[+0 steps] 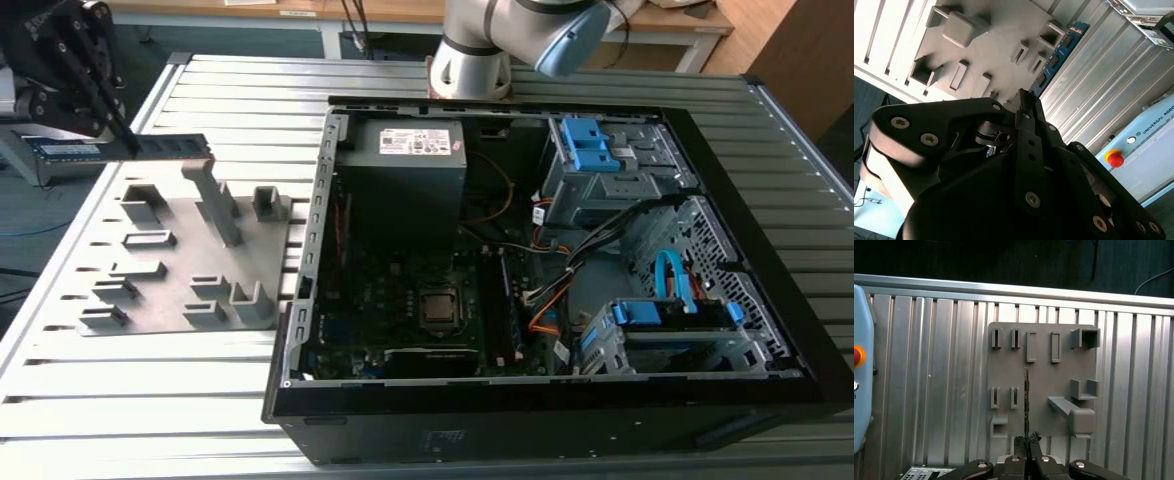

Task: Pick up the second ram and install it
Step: 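Pick up the second ram and move it above second insertion slot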

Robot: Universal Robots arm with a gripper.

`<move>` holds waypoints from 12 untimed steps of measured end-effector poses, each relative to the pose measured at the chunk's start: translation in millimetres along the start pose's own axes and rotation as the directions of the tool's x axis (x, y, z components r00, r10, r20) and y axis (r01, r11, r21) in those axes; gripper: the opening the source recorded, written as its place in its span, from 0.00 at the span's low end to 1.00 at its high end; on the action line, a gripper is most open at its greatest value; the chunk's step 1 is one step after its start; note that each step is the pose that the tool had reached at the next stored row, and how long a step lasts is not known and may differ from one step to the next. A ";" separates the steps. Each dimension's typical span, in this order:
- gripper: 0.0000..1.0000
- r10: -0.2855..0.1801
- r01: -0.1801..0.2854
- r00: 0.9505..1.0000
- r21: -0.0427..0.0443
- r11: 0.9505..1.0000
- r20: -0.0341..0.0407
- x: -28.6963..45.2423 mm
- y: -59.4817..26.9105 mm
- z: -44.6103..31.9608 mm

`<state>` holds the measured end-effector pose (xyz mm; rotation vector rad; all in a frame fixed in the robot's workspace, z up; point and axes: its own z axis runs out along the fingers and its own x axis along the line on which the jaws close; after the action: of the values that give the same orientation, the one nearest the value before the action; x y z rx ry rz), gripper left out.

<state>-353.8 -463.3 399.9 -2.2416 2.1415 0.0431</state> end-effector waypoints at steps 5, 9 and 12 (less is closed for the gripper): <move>0.14 0.000 0.000 1.000 0.000 1.000 0.000 0.3 -7.2 0.1; 0.14 0.000 0.000 1.000 0.000 1.000 0.000 0.5 -11.9 0.1; 0.14 0.000 0.000 1.000 0.000 1.000 0.000 0.7 -15.8 0.1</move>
<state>-338.0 -463.3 399.9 -2.2415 2.1415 0.0431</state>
